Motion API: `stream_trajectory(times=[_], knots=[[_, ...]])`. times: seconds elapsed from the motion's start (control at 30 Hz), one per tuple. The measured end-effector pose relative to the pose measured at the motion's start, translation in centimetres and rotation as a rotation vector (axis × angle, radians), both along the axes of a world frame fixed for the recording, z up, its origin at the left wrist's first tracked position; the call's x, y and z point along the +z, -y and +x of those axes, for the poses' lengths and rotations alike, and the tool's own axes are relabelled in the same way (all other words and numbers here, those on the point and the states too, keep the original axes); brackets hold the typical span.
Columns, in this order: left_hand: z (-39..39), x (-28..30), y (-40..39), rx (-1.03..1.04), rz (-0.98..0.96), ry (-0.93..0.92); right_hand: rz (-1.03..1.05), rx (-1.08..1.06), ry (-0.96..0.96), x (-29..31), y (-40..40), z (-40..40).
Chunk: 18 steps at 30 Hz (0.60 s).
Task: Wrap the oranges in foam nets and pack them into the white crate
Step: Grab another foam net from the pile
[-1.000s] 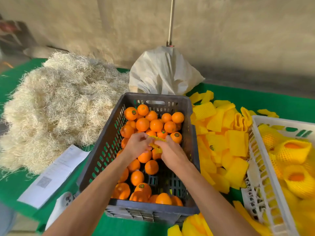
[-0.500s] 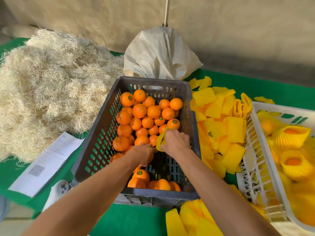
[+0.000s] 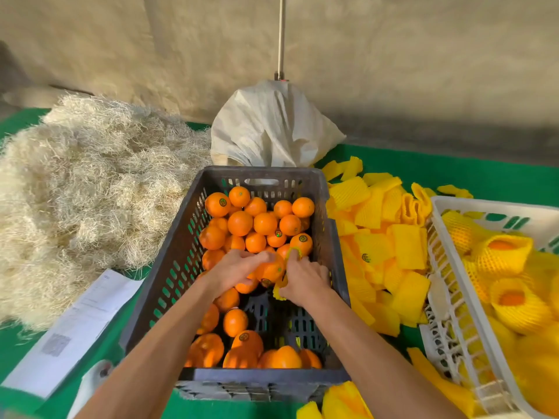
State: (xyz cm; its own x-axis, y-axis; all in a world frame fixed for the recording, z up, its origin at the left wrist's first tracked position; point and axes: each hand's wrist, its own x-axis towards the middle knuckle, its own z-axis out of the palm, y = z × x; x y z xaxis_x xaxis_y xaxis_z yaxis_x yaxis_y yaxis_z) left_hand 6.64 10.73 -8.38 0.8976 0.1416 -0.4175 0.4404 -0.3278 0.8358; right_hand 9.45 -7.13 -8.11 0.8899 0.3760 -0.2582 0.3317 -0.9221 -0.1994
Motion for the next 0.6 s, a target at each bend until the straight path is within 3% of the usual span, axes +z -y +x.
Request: stream_trajectory(times=[0.07, 0.3, 0.47, 0.6], knots=[[0.0, 0.3, 0.2, -0.045, -0.296, -0.082, 0.142, -0.035, -0.024, 0.2, 0.1, 0.3], [0.6, 0.8, -1.0, -0.112, -0.688, -0.175, 0.301, -0.067, -0.125, 0.4, 0.0, 0.2], [0.8, 1.0, -0.5, -0.163, -0.633, -0.148, 0.375, -0.091, -0.123, 0.6, 0.1, 0.3], [0.7, 1.1, 0.1, -0.154, -0.365, -0.055, 0.379, -0.093, -0.141, 0.8, -0.2, 0.3]])
